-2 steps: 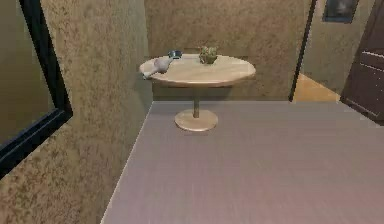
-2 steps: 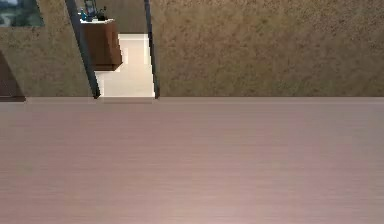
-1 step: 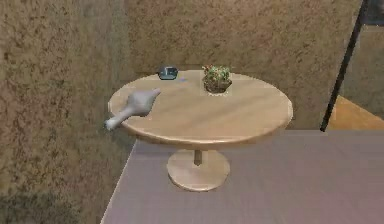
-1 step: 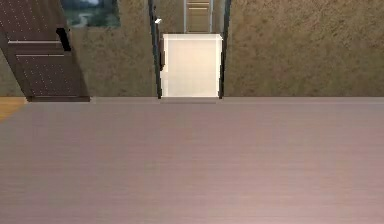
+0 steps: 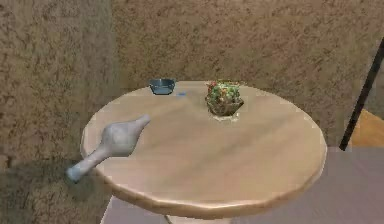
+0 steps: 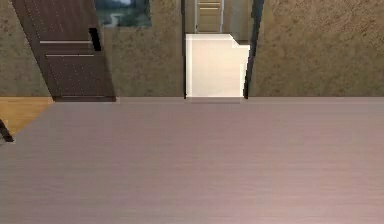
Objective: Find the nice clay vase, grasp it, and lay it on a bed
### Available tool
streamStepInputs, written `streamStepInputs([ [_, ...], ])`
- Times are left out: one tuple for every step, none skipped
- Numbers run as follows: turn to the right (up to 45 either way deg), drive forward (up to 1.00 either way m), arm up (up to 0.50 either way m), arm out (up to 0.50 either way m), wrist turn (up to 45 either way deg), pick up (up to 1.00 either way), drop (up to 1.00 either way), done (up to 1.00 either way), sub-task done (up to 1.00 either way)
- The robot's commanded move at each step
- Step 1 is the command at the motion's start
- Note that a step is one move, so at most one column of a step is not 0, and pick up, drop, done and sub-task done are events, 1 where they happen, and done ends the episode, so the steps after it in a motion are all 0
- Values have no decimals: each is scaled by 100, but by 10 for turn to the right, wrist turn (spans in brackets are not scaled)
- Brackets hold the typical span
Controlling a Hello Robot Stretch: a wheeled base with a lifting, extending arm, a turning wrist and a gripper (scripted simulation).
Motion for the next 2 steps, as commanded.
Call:
streamStepInputs([
  [-450, 0, 0, 0, 0, 0, 0, 0, 0],
  [-450, 0, 0, 0, 0, 0, 0, 0, 0],
])
